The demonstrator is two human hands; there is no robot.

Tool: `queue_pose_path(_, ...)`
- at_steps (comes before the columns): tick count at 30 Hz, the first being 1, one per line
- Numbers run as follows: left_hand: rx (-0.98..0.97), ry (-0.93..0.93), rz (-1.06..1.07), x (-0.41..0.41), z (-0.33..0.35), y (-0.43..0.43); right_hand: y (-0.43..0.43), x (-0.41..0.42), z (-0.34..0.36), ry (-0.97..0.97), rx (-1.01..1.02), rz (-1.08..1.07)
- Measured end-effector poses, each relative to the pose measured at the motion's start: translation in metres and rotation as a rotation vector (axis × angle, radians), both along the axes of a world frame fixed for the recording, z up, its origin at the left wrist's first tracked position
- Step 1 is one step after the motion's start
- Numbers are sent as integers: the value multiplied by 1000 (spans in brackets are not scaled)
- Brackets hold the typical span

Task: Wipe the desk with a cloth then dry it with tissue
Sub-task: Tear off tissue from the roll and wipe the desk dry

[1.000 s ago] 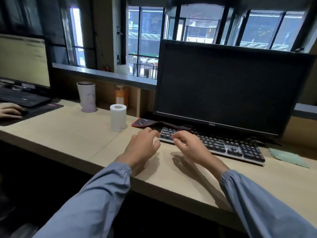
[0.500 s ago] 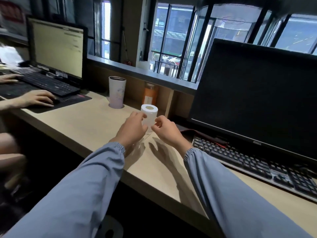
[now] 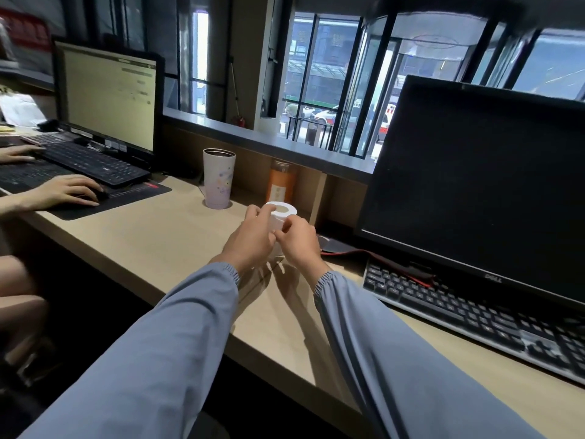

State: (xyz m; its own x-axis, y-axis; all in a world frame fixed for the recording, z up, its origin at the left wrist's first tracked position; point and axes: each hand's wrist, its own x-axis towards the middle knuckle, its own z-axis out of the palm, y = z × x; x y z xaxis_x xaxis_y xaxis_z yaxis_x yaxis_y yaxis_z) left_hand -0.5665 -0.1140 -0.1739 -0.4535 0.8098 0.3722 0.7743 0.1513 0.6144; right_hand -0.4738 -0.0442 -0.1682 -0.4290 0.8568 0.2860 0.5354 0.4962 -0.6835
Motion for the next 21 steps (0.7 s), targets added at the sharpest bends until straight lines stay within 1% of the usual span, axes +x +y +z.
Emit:
queue_pose_path(4, 40, 50, -1, -2, 3, 5, 1, 7, 2, 44, -34, 37)
queue_pose_path(9, 20, 68, -26, -4, 6, 8, 7, 36, -1, 46, 1, 61)
queue_pose_path(11, 18, 85, -38, -3, 7, 9, 11, 52, 2, 29, 23, 35)
queue_pose_path(15, -15, 25, -101, -1, 7, 10, 23, 79, 5, -90, 81, -10)
queue_pose_path(17, -48, 19, -142, 1, 7, 9, 29, 90, 8, -111, 91, -37)
queue_pose_path(21, -42, 100, -170, 6, 5, 13, 39, 104, 10, -111, 84, -143)
